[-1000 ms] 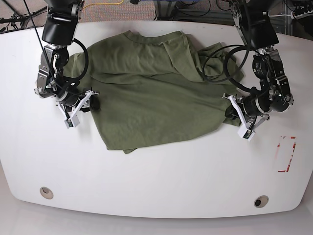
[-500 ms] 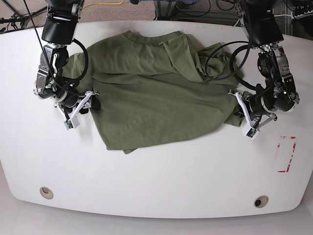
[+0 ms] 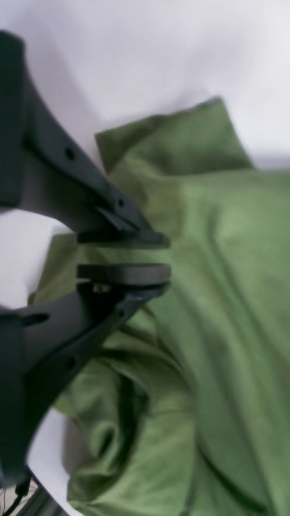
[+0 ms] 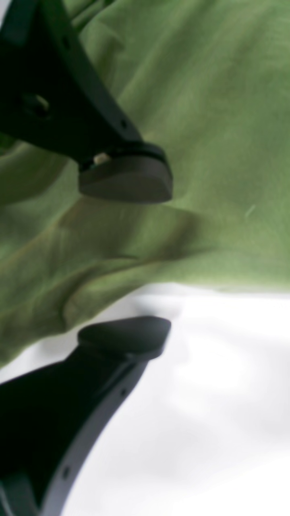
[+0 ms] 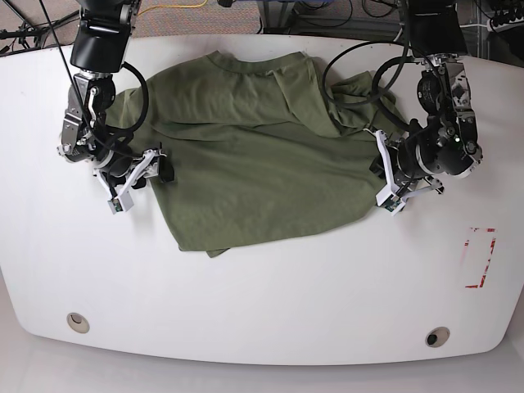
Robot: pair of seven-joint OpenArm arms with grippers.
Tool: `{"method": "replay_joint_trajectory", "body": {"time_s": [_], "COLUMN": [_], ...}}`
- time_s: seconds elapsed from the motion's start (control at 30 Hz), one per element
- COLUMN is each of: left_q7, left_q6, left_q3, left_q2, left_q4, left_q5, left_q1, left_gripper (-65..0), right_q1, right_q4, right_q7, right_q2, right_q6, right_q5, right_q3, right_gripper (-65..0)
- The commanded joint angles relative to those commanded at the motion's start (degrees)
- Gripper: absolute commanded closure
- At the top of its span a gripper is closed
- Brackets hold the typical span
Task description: Fold the T-shirt properly
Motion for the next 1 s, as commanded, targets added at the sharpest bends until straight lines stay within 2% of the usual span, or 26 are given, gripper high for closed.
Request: {"method": "replay_joint_trajectory", "body": {"time_s": [0.1,0.17,0.3,0.43,0.57,0.9,0.97,1.0], "left_q7": [-3.0,-7.3,-9.3,-10.8,-11.6,-10.8,-9.6,-9.3], "left_q6": [0.0,0.0,0.0,0.0,0.0,0.0,0.0,0.0], "left_q3": [-1.9,-3.9,-3.6,-1.8,2.6,7.9,8.8,8.9], "left_q2": [-0.4,-0.7,-1.2,-1.3,-1.2,-1.3,-1.3,-1.3], "left_q4": [-4.6,-12.1,-16.4,-18.9,-22.4,-26.6,-28.2,-28.1], "left_q5": [0.0,-0.2,0.0,0.2,0.4,0.2,-0.1,-0.1], "left_q1": [-2.8,-8.0,-10.5,-11.5,-14.3,-20.9,-23.4,-23.7], "left_gripper": [-5.1,-3.6,-3.2,-3.5,-3.9,-7.2,-15.0,-16.4], "right_q1": [-0.4,-0.4,-0.5,-0.3,0.0,-0.1,-0.3,-0.3], "right_q4": [0.1,0.3,0.3,0.0,-0.6,-0.4,-0.2,-0.1], "right_q7": [0.0,-0.4,-0.3,-0.2,-0.4,-0.7,-0.8,-0.8], "right_q2": [0.2,0.0,-0.1,-0.1,0.0,-0.1,-0.1,-0.1], "right_q6": [0.08,-0.17,-0.22,-0.22,-0.23,-0.25,-0.13,-0.12], "right_q5": [0.0,-0.7,-0.8,-0.9,-0.7,-0.8,-0.9,-0.9], "right_q3": [0.0,-0.1,-0.1,-0.2,-0.1,-0.1,0.0,0.0], "right_gripper": [-38.6,-33.3,-30.6,-30.9,-33.1,-34.5,-33.9,-34.0]}}
